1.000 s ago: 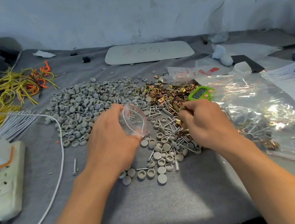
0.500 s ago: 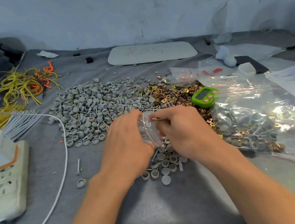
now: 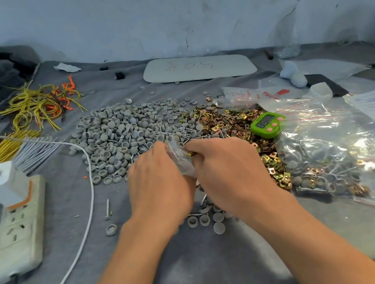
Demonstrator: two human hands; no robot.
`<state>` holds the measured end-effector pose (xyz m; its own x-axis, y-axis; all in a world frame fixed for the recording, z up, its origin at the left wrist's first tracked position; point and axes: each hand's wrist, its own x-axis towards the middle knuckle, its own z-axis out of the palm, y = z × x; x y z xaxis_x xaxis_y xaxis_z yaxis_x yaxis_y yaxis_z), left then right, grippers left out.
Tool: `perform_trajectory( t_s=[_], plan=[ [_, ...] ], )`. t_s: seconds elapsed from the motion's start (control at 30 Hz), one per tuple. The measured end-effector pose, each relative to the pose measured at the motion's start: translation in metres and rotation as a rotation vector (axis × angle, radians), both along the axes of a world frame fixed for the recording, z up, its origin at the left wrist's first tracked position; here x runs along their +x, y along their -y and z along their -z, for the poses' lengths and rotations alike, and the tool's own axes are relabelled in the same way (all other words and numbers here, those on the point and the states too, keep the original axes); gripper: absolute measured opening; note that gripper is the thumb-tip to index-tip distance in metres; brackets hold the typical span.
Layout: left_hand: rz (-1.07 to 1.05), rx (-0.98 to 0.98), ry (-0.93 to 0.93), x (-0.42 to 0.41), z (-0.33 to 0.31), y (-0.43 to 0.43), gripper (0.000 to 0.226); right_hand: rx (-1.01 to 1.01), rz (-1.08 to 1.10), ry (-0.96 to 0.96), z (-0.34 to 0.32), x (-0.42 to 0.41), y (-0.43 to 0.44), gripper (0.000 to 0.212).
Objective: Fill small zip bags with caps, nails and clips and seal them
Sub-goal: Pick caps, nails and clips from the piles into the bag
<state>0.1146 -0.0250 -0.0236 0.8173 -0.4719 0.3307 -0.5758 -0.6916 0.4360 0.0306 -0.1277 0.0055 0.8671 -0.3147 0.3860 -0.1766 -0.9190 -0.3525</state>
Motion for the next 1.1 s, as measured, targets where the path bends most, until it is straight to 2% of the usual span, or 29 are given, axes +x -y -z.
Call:
perform_trajectory(
  t_s=[0.1,0.23,0.37,0.5,0.63,0.77,0.93,1.0,1.03,1.1],
  plan=[
    [-0.033,0.021,0.025,-0.001,0.001,-0.001,0.022,0.109,-0.083,-0.042,0.003,0.002,0.002,0.018],
    [0.060,-0.008,0.037,0.004,0.003,-0.004,0.024,0.267,-0.132,-0.193,0.006,0.006,0.009,0.040],
    [0.196,-0.021,-0.066,0.003,0.003,-0.006,0.036,0.388,-0.124,-0.322,0.007,0.005,0.027,0.031],
    [0.287,-0.042,-0.127,0.000,-0.002,-0.003,0.039,0.360,-0.114,-0.350,0.005,0.003,0.028,0.039],
    [0.325,-0.037,-0.129,-0.006,-0.005,-0.003,0.034,0.313,-0.097,-0.364,0.004,0.007,0.022,0.032],
    [0.286,-0.043,-0.149,-0.006,-0.003,-0.001,0.033,0.317,-0.074,-0.274,0.008,0.008,0.022,0.039],
    [0.136,-0.091,-0.203,0.005,-0.004,-0.004,0.035,0.680,-0.066,0.022,0.001,-0.002,0.035,0.019],
    [0.088,-0.154,-0.206,0.010,-0.007,-0.007,0.034,0.617,0.029,0.112,0.003,-0.007,0.047,0.020],
    [0.065,-0.186,-0.202,0.012,-0.008,-0.008,0.033,0.527,0.096,0.094,0.005,-0.009,0.051,0.020],
    [0.017,-0.251,-0.192,0.014,-0.010,-0.010,0.034,0.360,0.236,-0.064,0.009,-0.012,0.059,0.020]
  ],
)
